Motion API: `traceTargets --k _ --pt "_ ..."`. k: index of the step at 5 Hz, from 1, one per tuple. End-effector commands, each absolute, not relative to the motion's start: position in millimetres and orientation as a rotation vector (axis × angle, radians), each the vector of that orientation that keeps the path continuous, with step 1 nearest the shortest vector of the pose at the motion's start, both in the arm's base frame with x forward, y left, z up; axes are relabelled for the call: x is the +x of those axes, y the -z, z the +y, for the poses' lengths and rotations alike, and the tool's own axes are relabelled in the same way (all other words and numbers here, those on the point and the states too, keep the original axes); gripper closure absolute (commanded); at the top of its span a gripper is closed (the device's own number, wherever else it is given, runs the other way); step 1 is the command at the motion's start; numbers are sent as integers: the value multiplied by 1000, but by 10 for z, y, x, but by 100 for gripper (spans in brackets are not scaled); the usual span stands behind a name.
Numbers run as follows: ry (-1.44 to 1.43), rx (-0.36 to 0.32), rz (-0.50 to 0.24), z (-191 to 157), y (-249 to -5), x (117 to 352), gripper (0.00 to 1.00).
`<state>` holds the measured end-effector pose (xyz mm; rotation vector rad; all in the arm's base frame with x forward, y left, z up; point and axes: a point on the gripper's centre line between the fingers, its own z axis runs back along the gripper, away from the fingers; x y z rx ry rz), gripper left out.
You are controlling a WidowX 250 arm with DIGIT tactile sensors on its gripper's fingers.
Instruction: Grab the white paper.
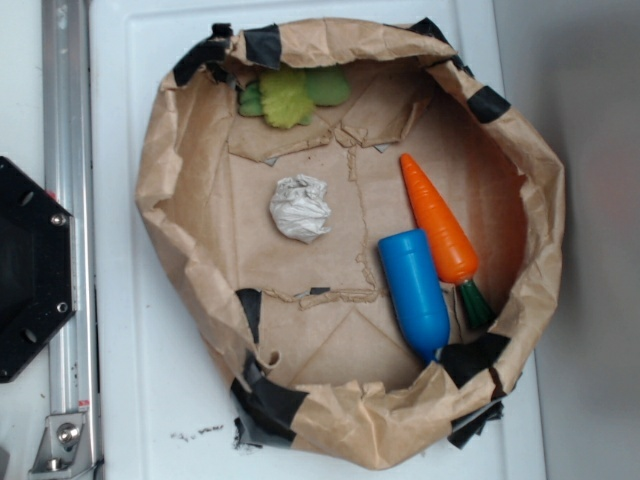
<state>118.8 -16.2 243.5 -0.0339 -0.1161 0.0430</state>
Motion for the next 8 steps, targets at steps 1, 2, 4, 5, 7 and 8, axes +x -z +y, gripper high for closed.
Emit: traceTargets --k 1,2,4,5,7,8 --pt "-43 -34 -116 -162 -2435 1188 0" --pt "-163 142 -82 290 -1935 1656 0" --pt "-384 9 -169 281 -1415 2316 0" --pt "-497 -76 -170 205 -1073 2518 0" --pt "-325 38 -87 148 -161 2456 0" --pt "-317 -26 -76 199 -238 2483 100"
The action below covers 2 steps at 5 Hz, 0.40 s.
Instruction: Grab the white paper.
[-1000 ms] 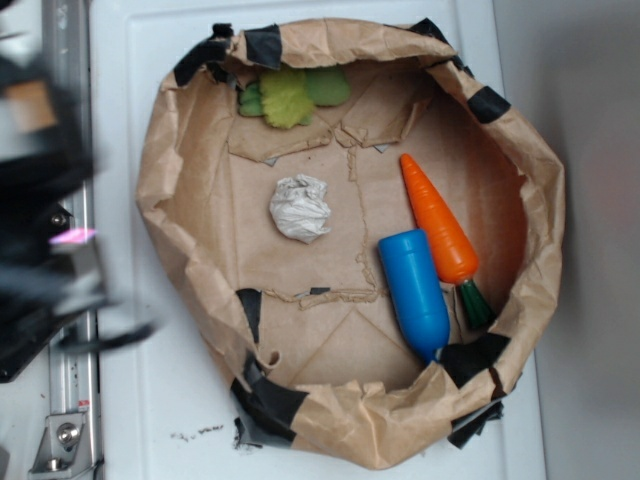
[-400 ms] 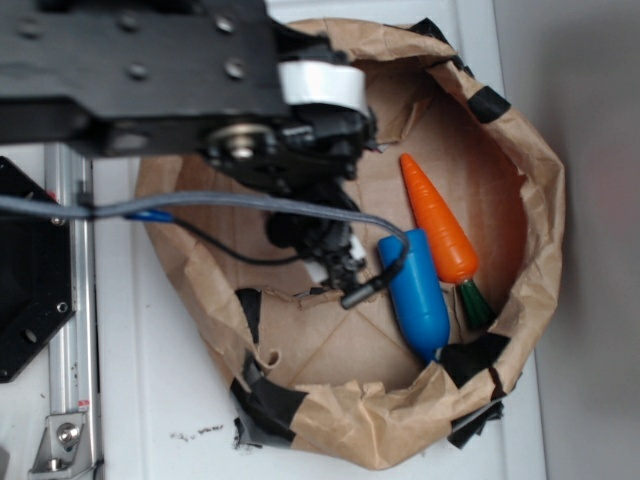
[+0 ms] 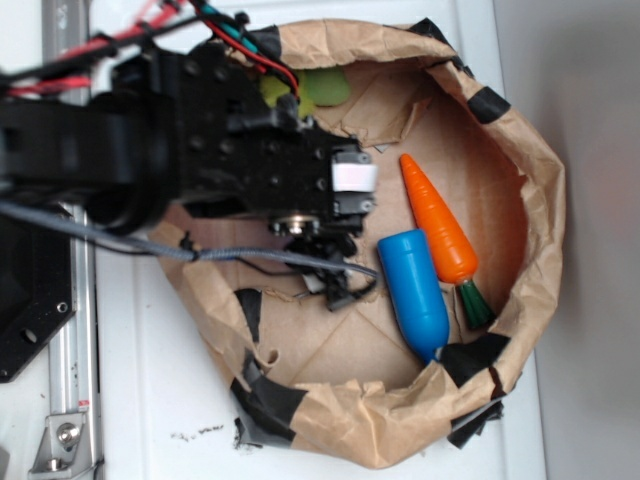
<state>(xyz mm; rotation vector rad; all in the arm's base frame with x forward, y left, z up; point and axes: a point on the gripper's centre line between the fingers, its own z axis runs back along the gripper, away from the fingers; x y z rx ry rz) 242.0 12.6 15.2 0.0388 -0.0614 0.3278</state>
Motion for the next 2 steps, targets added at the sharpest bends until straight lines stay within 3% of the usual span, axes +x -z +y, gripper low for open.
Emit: traceTargets --k 1,2 --pt "-275 -28 -128 150 -614 2524 100" --pt "-163 -17 -210 76 -1119 2578 100"
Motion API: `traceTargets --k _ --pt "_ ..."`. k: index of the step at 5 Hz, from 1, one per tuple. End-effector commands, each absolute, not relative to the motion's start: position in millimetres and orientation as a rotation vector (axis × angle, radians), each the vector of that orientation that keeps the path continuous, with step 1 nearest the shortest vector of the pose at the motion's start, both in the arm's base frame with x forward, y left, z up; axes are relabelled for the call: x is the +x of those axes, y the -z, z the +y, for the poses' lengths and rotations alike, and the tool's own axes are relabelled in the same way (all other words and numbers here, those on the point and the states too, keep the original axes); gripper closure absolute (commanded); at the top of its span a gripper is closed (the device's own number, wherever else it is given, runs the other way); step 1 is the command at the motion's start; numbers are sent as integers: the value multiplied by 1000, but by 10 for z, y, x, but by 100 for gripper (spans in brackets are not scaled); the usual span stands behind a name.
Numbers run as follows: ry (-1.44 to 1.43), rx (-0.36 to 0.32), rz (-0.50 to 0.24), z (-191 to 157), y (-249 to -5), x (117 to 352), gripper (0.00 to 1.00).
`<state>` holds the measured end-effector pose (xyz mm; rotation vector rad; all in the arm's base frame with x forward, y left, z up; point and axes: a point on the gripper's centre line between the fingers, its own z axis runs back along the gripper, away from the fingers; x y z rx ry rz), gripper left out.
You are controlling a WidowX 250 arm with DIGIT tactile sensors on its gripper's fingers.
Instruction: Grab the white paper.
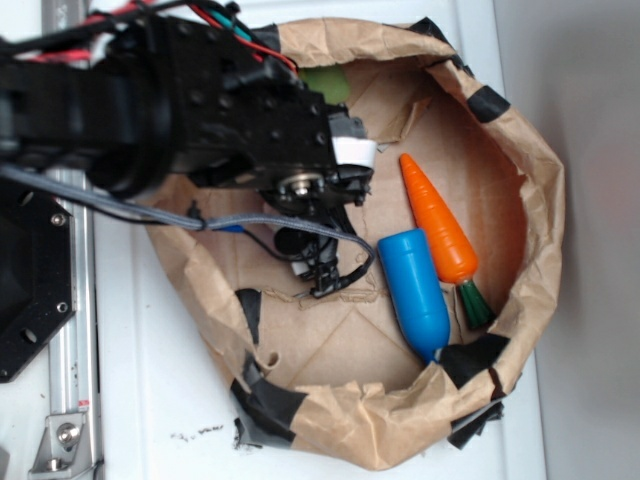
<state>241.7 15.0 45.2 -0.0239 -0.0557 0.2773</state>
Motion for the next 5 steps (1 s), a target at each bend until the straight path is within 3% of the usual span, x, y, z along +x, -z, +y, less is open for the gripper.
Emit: traceTargets --k 1,2,3,5 --pt "-12 -6 -225 -52 -1619 2628 100" --pt "83 44 -124 -215 -1838 2697 100" --pt "110 80 -79 -292 -1756 2671 100" --pt "119 70 -119 -290 -1752 2588 100"
